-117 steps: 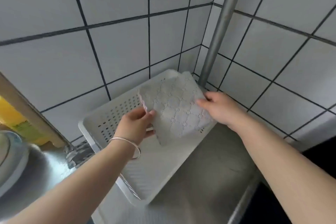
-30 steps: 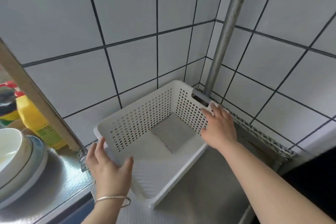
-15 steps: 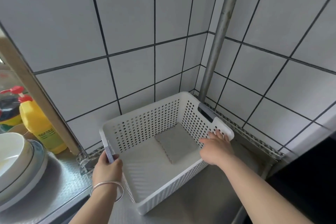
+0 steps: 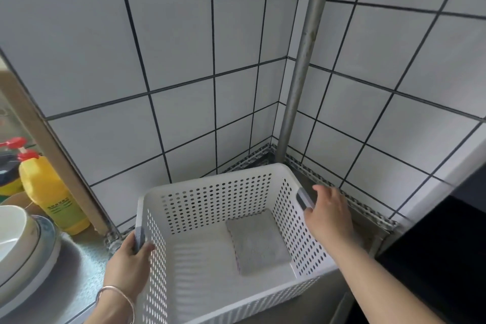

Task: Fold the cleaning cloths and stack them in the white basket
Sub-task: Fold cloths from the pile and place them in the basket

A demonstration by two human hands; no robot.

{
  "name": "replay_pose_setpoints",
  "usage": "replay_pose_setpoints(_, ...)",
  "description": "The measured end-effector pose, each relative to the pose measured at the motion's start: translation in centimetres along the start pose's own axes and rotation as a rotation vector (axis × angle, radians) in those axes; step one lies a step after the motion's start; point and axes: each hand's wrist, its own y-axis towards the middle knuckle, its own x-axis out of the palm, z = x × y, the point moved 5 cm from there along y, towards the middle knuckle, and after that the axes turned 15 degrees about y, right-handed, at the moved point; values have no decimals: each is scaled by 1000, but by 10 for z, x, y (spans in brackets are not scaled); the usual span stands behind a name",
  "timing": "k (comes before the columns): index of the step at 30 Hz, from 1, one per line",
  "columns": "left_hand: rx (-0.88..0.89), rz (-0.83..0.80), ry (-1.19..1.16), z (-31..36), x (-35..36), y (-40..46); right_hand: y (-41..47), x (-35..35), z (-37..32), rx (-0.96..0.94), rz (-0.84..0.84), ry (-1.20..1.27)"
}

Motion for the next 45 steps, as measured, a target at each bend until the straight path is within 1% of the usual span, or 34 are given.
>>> replay_pose_setpoints(2, -4, 1, 1, -5, 1, 5, 15, 12, 10, 191, -82, 176)
replay_pose_setpoints(3, -6, 5, 6, -7, 2, 8, 20, 21, 14, 251, -136, 256)
replay_pose_setpoints(4, 5, 13, 1, -7, 3, 10, 25, 29, 15, 269, -176, 300)
replay_pose_setpoints(6, 30, 22, -25, -3, 1, 14, 32, 35, 18, 267, -197, 313)
replay_pose_setpoints(8, 31, 5, -42, 0, 1, 17, 33, 36, 20, 277, -199, 266)
replay_pose_setpoints(12, 38, -11, -3, 5, -8, 21, 21, 32, 23, 293, -229, 272)
replay_pose_setpoints(14, 78, -19, 1, 11, -15, 17, 12, 24, 24, 268, -218, 283)
replay_pose_setpoints(19, 120, -64, -117, 35, -36, -10, -24, -14, 24, 228, -136, 351)
replay_pose_setpoints(23, 212, -72, -132, 53, -65, -47, -76, -61, 29, 189, -50, 443)
replay_pose_setpoints(26, 288, -95, -170, 64, -78, -88, -125, -95, 48, 192, -5, 613)
replay_pose_setpoints(30, 289, -156, -271, 65, -84, -147, -191, -135, 79, 227, 20, 733)
replay_pose_setpoints(32, 279, -188, -304, 62, -84, -173, -218, -157, 92, 207, 33, 753)
replay_pose_setpoints(35, 318, -215, -331, 62, -81, -217, -256, -188, 113, 192, 57, 767)
replay_pose_setpoints(40, 383, -255, -346, 70, -69, -301, -312, -234, 154, 249, 60, 803)
replay_pose_setpoints(42, 387, -279, -352, 74, -57, -325, -331, -251, 174, 275, 79, 810)
replay_pose_setpoints(45, 398, -268, -325, 79, -40, -346, -348, -266, 200, 292, 125, 802)
